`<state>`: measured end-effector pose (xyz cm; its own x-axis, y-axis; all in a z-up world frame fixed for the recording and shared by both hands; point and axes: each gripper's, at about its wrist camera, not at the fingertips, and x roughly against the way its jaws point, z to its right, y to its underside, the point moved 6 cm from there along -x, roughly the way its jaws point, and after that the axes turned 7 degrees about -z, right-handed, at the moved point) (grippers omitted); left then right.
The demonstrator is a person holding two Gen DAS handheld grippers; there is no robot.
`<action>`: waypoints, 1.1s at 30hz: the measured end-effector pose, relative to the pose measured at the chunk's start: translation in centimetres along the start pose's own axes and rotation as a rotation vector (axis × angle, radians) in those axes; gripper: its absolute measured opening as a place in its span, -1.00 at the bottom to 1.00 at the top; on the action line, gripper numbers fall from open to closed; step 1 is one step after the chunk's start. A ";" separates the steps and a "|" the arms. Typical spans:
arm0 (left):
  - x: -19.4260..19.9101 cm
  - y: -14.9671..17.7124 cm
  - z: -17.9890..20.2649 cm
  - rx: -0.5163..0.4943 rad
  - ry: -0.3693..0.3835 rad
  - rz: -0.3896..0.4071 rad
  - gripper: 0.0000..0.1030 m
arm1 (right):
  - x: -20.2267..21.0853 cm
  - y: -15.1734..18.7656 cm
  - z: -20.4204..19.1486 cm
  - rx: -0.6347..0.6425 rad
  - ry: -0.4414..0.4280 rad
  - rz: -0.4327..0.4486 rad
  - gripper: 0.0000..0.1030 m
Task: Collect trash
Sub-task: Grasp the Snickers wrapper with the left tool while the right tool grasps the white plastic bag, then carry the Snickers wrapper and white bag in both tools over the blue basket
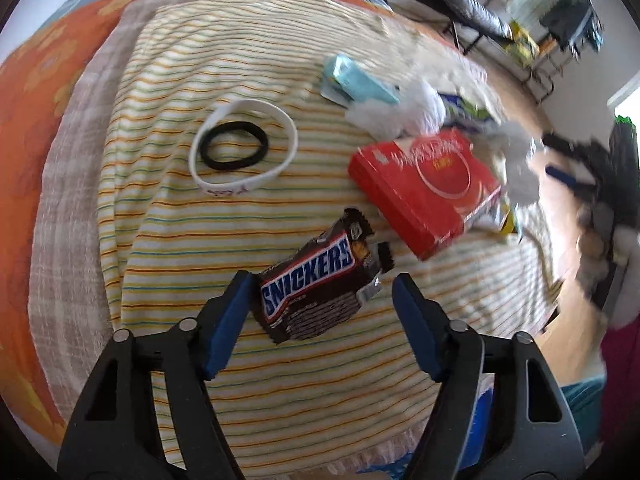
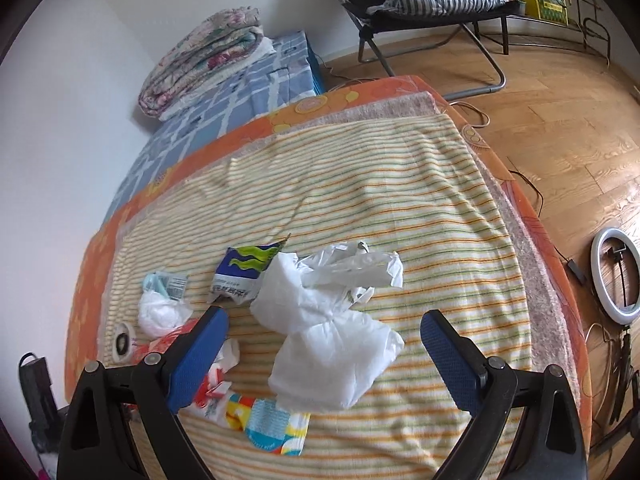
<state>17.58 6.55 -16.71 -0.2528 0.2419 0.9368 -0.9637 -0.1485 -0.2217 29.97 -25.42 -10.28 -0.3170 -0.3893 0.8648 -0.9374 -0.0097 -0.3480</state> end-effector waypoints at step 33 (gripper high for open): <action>2.0 0.6 -2.8 0.027 -0.112 0.046 -0.59 | 0.6 1.6 -1.2 0.213 0.086 0.036 -0.35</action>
<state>16.27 9.58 -15.74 -0.2837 0.1257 0.9506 -0.9485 -0.1827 -0.2589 28.12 -24.58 -9.83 -0.3692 -0.3127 0.8752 -0.8768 -0.1950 -0.4395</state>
